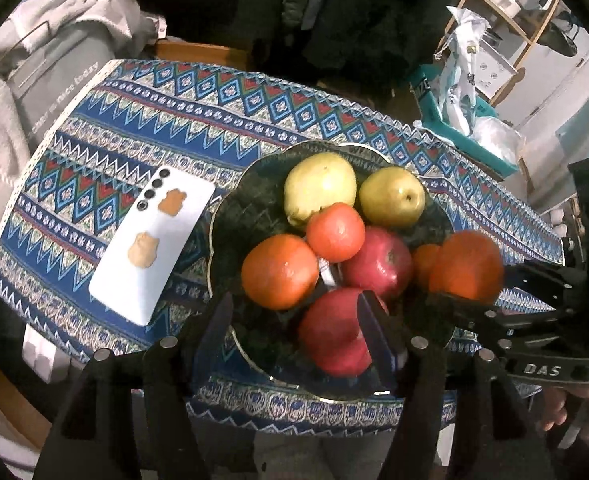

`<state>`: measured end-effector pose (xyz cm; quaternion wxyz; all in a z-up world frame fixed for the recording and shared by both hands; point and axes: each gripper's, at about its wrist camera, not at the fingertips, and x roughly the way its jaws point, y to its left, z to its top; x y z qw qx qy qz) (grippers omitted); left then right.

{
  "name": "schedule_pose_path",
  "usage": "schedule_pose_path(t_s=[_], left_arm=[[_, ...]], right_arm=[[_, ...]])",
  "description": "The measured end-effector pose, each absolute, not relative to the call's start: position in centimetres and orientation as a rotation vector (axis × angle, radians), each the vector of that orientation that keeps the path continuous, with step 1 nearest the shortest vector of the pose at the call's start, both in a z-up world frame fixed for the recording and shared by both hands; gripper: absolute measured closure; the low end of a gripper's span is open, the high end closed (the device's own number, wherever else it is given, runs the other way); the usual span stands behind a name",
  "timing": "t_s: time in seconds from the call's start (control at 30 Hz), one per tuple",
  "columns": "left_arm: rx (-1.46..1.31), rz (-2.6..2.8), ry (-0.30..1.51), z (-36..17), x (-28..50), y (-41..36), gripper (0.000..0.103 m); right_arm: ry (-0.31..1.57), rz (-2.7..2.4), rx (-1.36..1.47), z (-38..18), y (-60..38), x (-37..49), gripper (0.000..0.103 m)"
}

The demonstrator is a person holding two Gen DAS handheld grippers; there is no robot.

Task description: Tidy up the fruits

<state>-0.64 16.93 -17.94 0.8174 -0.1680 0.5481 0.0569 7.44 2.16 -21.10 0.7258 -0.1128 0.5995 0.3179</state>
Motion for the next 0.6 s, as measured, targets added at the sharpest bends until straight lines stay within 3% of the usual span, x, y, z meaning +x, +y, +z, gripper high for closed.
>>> schedule_pose_path(t_s=[0.37,0.6], left_arm=[[-0.36,0.139,1.156,-17.2,-1.6,17.2,0.033],[-0.355,0.134,1.15,-16.7,-1.8,17.0,0.03]], right_arm=[[1.378,0.673,-0.316,-23.9,2.6,6.5,0.032],[1.339,0.689,-0.275,-22.6,2.3,6.6,0.031]])
